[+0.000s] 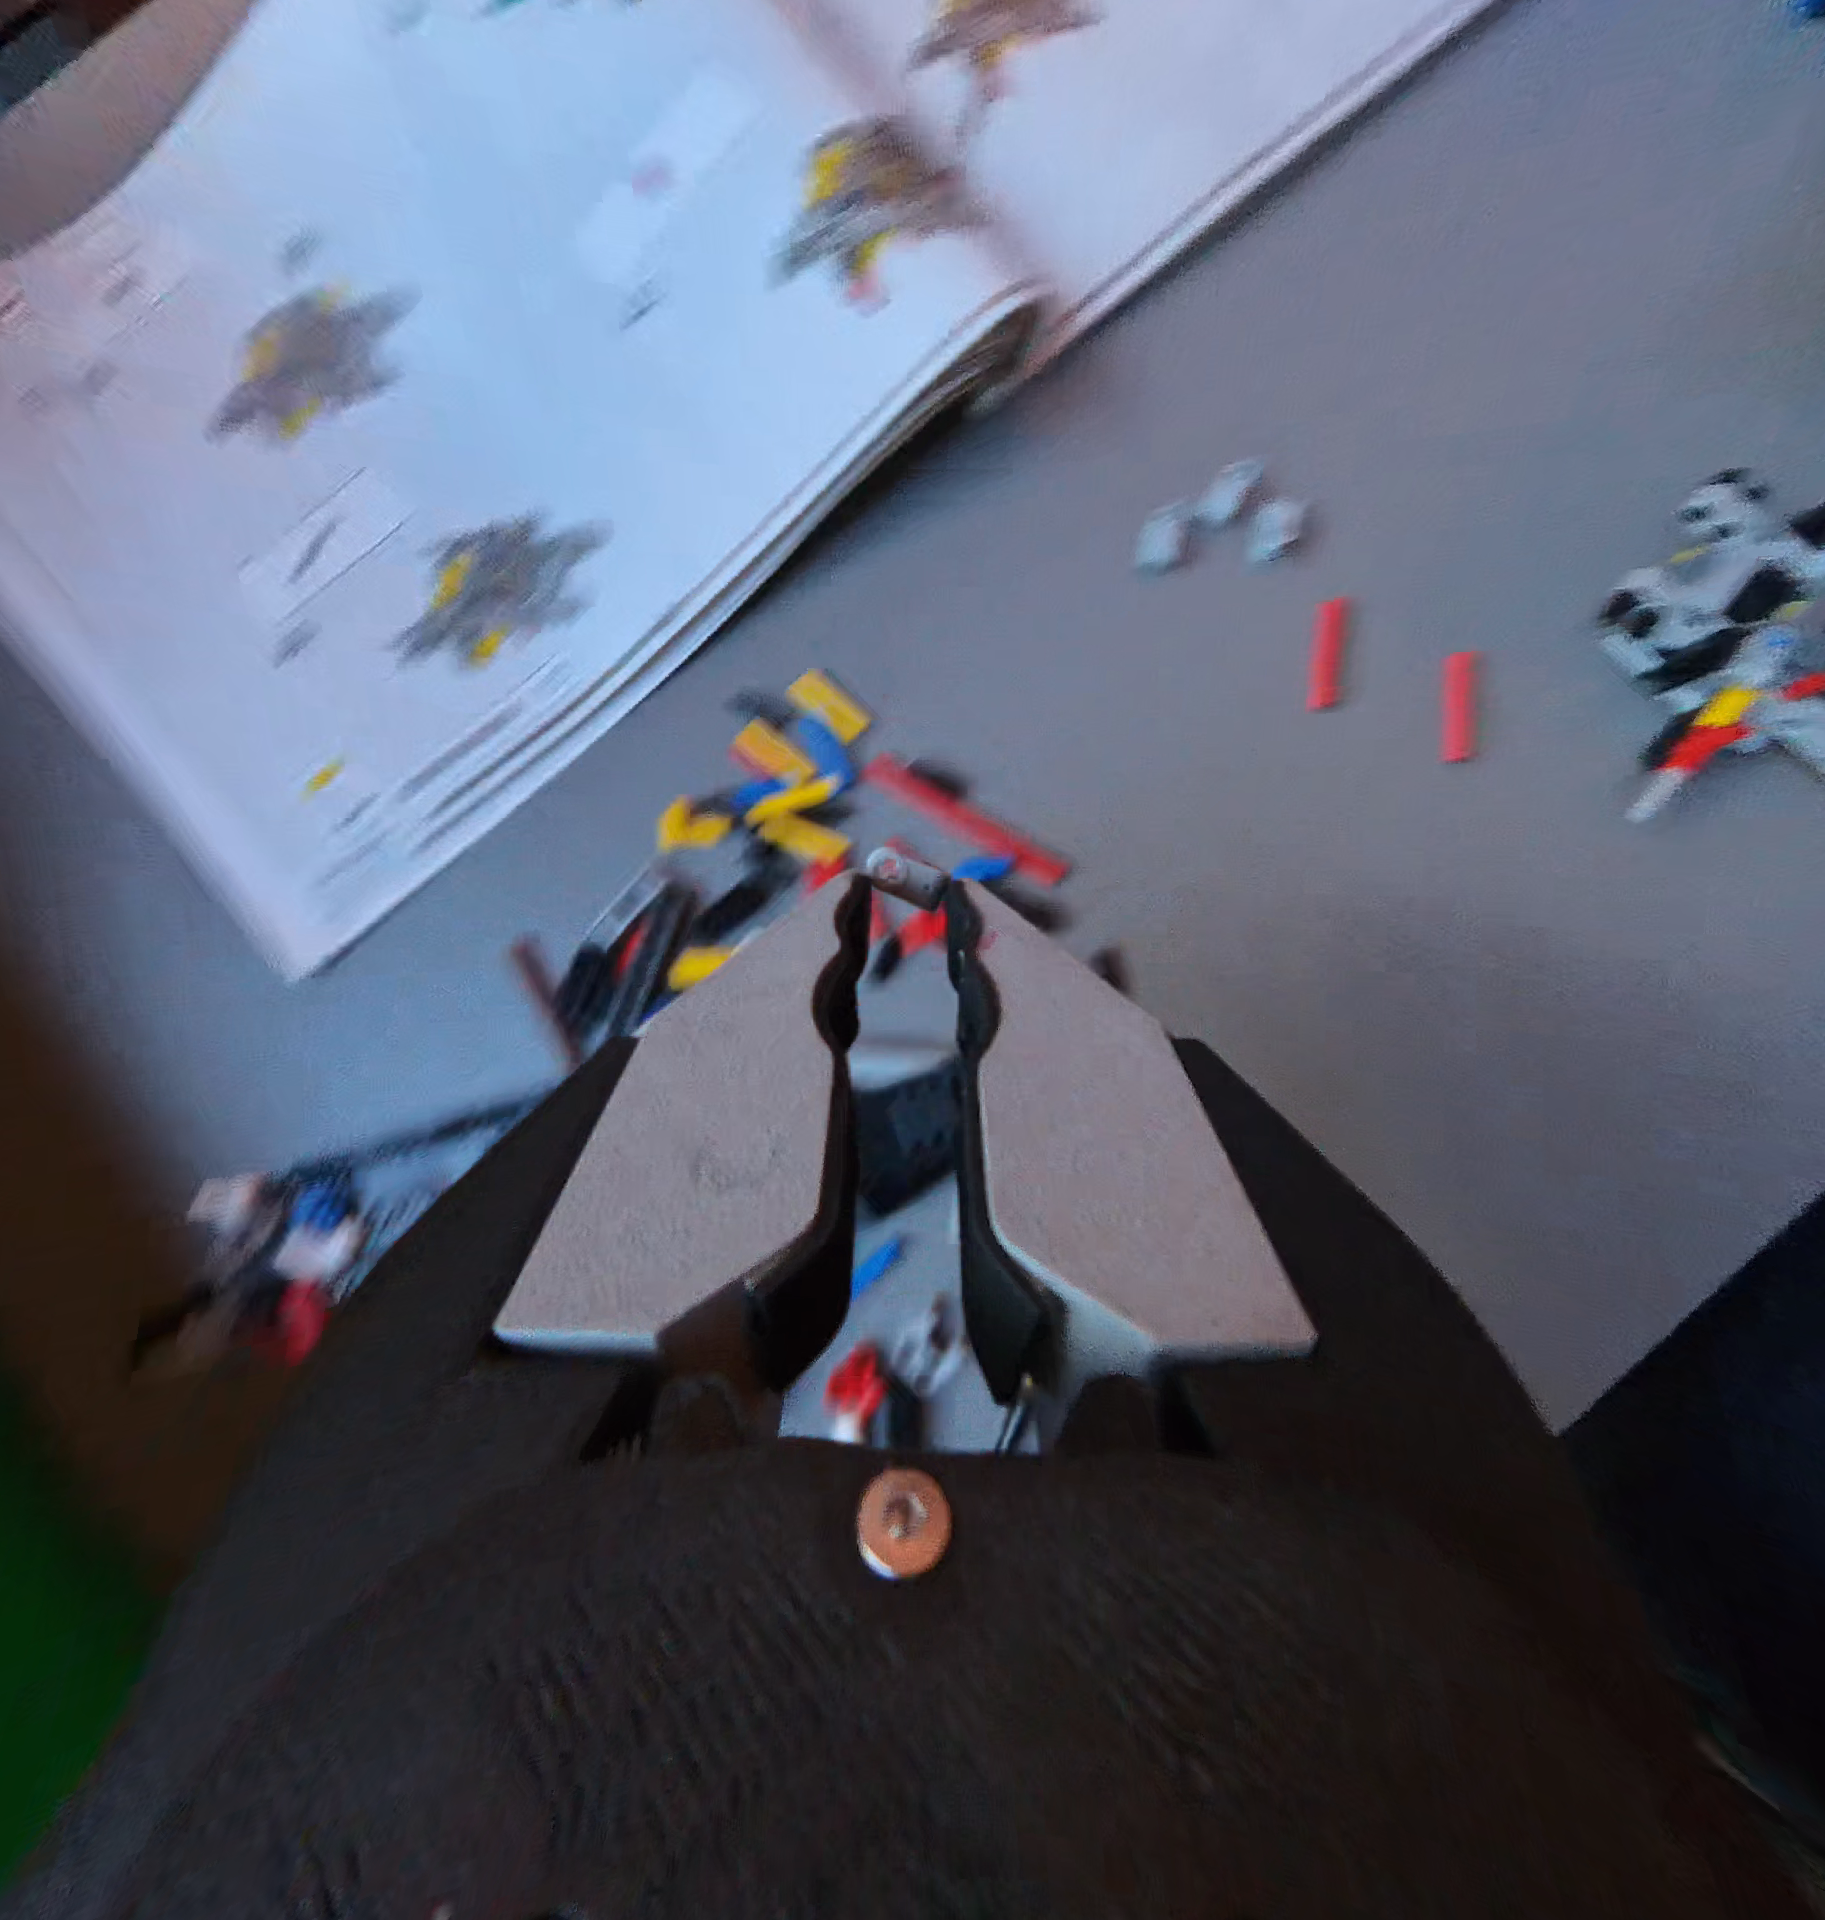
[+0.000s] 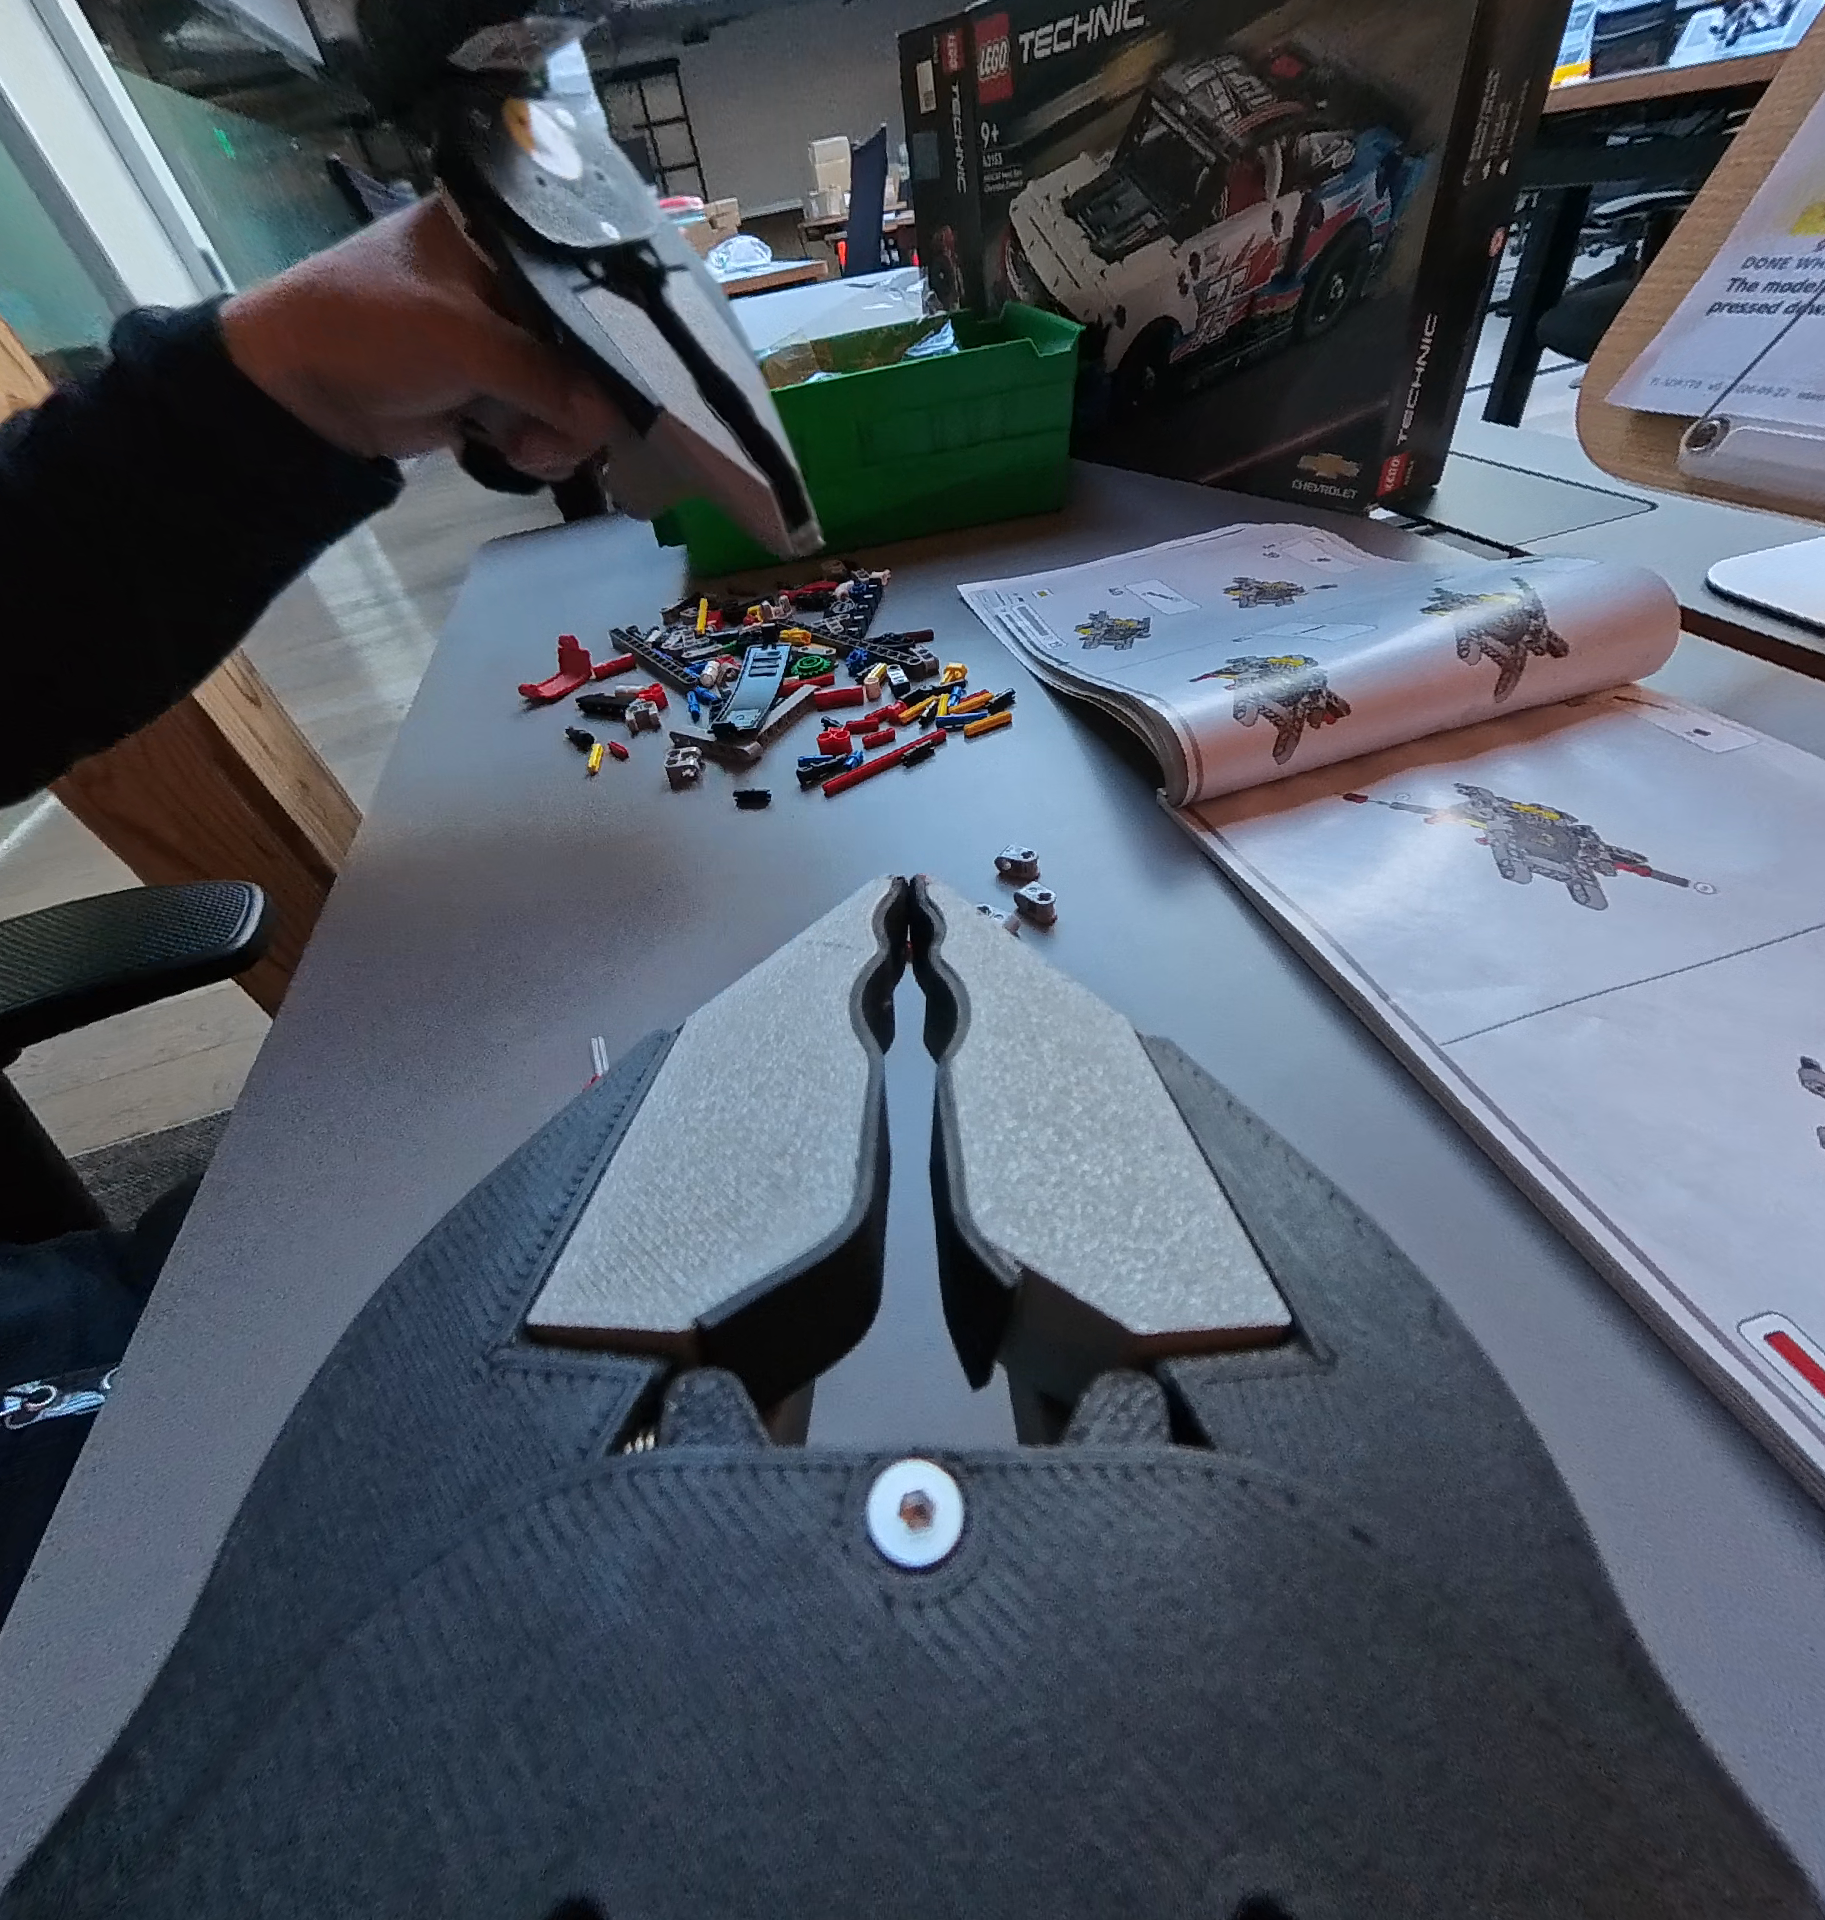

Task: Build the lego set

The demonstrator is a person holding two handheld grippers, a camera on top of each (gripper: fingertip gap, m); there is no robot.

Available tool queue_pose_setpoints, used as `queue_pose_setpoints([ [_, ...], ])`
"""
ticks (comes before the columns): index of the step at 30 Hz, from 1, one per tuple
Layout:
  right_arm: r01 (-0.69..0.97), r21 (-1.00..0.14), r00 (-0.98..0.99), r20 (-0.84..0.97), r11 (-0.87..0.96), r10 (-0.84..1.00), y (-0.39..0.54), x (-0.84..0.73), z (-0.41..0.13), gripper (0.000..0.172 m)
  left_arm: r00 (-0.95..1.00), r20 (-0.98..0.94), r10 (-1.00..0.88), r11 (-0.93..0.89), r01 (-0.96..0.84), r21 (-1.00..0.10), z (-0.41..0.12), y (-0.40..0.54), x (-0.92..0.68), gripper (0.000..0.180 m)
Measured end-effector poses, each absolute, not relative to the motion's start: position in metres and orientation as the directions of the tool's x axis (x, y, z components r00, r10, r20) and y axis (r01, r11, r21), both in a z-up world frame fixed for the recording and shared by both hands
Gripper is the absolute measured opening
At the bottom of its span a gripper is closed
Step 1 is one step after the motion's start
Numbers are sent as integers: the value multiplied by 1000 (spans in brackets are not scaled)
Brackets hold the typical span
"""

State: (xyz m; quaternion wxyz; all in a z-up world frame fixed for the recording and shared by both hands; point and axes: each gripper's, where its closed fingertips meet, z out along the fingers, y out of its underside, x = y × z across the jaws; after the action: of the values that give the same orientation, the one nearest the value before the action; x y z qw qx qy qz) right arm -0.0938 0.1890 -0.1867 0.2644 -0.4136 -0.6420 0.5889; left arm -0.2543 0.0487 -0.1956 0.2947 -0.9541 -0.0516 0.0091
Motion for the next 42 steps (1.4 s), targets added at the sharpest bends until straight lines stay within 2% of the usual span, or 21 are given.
queue_pose_setpoints([
  [3, 211, -977, -512, -136, -30, 848, 190, -93, -185, 0, 997, 60, -40, -833, 0, -553, -217, 101, -216, 12],
  [8, 191, -981, -509, -136, -42, 850, 194, -91, -179, 0, 985, 107, -134, -866, -64, -496, -253, 141, -186, 12],
  [14, 189, -982, -533, -126, -27, 836, 189, -90, -178, 0, 980, 82, -179, -887, -124, -444, -271, 147, -180, 12],
  [20, 197, -980, -550, -117, -7, 827, 183, -90, -180, 0, 980, 76, -186, -887, -134, -441, -269, 146, -182, 22],
  [24, 190, -982, -546, -121, -17, 829, 185, -90, -178, 0, 983, 50, -178, -883, -137, -449, -260, 142, -189, 22],
  [26, 191, -981, -545, -123, -20, 829, 185, -90, -178, 0, 986, 34, -165, -858, -127, -499, -245, 145, -192, 20],
  [28, 191, -981, -545, -123, -19, 830, 185, -90, -178, 0, 989, 33, -147, -798, -99, -594, -227, 155, -194, 17],
  [31, 192, -981, -547, -124, -21, 828, 184, -89, -178, 0, 997, 3, -73, -660, -47, -750, -208, 174, -207, 22],
  [35, 190, -982, -552, -127, -23, 824, 182, -88, -177, 0, 998, -58, 39, -453, -34, -891, -193, 186, -229, 21],
  [38, 191, -981, -560, -130, -25, 818, 180, -87, -178, 0, 994, -89, 67, -341, -61, -938, -180, 188, -234, 18],
  [42, 201, -979, -580, -139, -24, 803, 173, -88, -180, 0, 993, -113, 38, -310, -96, -946, -184, 190, -226, 17],
])
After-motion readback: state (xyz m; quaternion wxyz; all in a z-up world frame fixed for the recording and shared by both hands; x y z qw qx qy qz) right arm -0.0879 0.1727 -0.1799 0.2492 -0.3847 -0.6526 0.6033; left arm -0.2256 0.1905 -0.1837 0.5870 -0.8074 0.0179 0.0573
